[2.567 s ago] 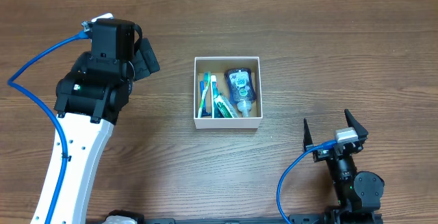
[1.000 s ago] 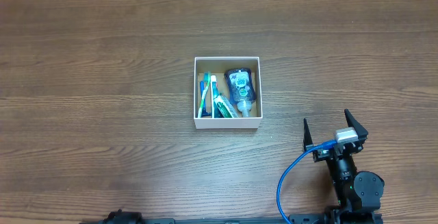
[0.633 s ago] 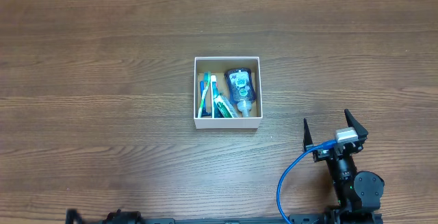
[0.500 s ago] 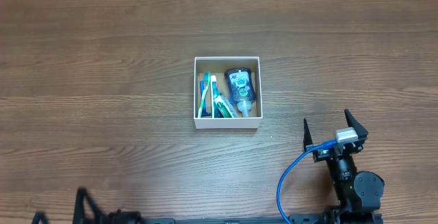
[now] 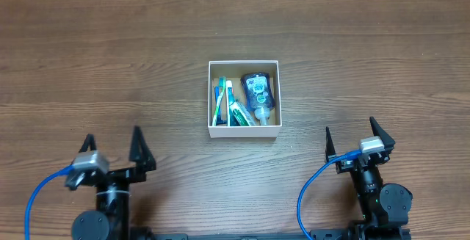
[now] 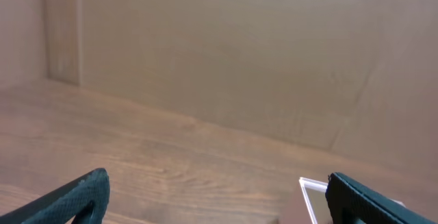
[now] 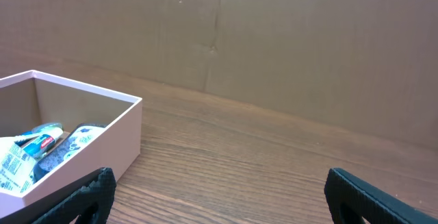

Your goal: Pack container

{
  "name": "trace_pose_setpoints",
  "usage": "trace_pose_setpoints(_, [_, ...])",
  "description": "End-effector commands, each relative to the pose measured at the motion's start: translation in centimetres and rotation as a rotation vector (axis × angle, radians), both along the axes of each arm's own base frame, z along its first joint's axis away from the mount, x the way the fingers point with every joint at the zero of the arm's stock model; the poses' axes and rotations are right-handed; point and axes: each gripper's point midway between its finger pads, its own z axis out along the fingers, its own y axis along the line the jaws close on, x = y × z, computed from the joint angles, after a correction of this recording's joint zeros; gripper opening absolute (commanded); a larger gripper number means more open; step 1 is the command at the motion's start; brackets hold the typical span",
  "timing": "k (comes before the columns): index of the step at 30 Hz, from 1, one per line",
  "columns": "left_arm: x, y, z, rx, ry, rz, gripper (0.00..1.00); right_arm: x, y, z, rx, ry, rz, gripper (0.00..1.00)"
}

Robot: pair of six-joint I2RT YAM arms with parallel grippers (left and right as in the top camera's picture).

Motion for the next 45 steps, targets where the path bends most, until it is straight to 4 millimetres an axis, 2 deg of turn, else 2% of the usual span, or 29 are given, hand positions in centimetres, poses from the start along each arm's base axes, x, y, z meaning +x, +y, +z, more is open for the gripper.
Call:
trace_pose_setpoints(1, [1.1,-1.1,-2.1,0.162,0.004,-0.063,1.00,0.0,0.0,-0.2,0.008,-0.003,0.002,1.00])
trace_pose_setpoints(11, [2.6,-1.1,-6.3,0.389,0.025,-0.056,1.00,0.0,0.0,-0.2,0.007,-0.003,0.002,1.00])
trace_pose_setpoints(16, [3.0,-1.1,-8.3,0.437,0.055,-0.062,1.00,0.0,0.0,-0.2,0.007,-0.003,0.002,1.00])
trace_pose_setpoints(20, [3.0,-1.1,-8.9,0.495,0.080,-0.067,1.00,0.0,0.0,-0.2,0.008,-0.003,0.002,1.00])
trace_pose_setpoints(24, [3.0,-1.1,-8.9,0.480,0.082,-0.068,1.00,0.0,0.0,-0.2,0.007,-0.003,0.002,1.00])
trace_pose_setpoints(31, [3.0,-1.0,-9.1,0.358,0.085,-0.064,1.00,0.0,0.0,-0.2,0.008,-0.003,0.002,1.00])
trace_pose_setpoints(37, [2.9,0.2,-9.1,0.230,0.088,0.011,1.00,0.0,0.0,-0.2,0.008,-0.003,0.002,1.00])
trace_pose_setpoints(41, [2.9,0.3,-9.1,0.217,0.089,0.013,1.00,0.0,0.0,-0.2,0.008,-0.003,0.002,1.00])
trace_pose_setpoints(45, [2.8,1.0,-9.1,0.128,0.082,0.056,1.00,0.0,0.0,-0.2,0.008,-0.003,0.002,1.00])
